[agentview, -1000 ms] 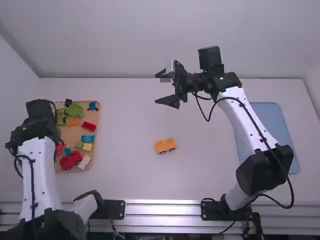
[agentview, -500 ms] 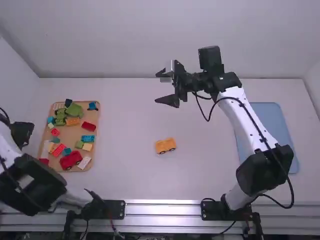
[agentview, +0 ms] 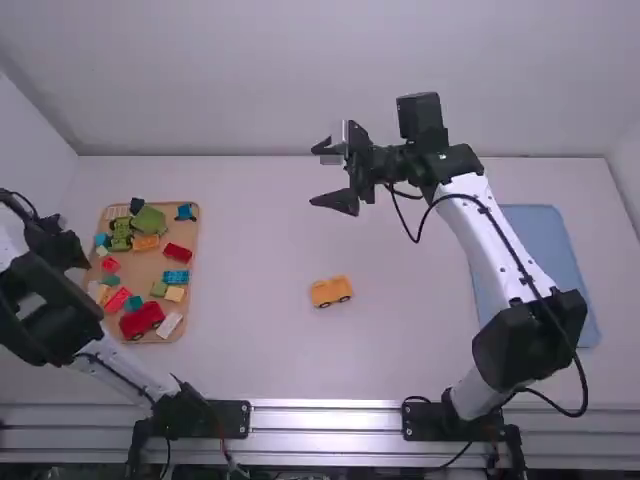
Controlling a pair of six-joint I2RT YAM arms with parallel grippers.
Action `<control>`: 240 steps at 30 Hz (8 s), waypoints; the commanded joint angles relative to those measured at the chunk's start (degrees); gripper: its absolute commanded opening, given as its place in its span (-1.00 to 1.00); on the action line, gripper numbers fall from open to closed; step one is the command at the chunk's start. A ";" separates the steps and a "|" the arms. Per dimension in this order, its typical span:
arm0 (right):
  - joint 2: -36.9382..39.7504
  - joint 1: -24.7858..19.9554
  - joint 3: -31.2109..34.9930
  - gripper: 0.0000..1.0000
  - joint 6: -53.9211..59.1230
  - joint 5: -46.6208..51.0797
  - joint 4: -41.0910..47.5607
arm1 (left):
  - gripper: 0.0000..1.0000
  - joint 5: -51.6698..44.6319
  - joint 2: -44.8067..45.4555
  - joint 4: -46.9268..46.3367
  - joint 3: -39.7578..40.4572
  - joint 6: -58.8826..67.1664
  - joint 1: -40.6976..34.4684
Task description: Assemble lego blocks to make yellow taxi
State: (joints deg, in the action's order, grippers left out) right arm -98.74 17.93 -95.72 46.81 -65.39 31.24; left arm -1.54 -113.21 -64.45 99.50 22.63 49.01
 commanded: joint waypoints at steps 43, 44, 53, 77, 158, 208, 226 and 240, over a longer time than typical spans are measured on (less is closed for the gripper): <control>-0.02 0.11 -1.38 0.97 -0.28 2.69 0.68 | -0.40 -0.48 -0.07 26.32 -26.01 29.33 0.48; -0.02 0.13 -1.38 0.98 -0.28 2.69 0.68 | -0.40 -1.62 -0.07 26.36 -26.03 29.51 0.48; -0.02 0.13 -1.38 0.98 -0.33 2.69 0.92 | -0.26 -3.54 -0.07 27.78 -26.08 29.44 0.50; -0.07 0.11 -1.31 0.98 -0.26 2.91 0.92 | -0.35 -0.59 -0.09 33.59 -30.71 26.69 0.48; -12.81 2.05 11.30 0.71 -51.34 5.86 -28.35 | -0.96 -21.51 33.48 88.37 -57.79 6.67 -62.51; -12.92 6.88 5.35 -0.67 -39.45 17.92 -4.24 | 0.72 -20.09 23.39 100.50 -57.79 3.89 -65.88; -12.92 6.03 -9.53 -0.72 2.54 20.33 21.40 | 0.98 -67.04 25.11 69.77 -43.67 6.84 -52.30; -12.92 6.12 -9.75 -0.72 19.26 17.40 29.70 | 0.98 -66.42 25.11 60.13 -43.67 16.50 -55.82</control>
State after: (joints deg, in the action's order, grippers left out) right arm -112.38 23.99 -103.98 62.74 -46.24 60.66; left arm -66.26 -89.34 -4.03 55.02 35.57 -6.33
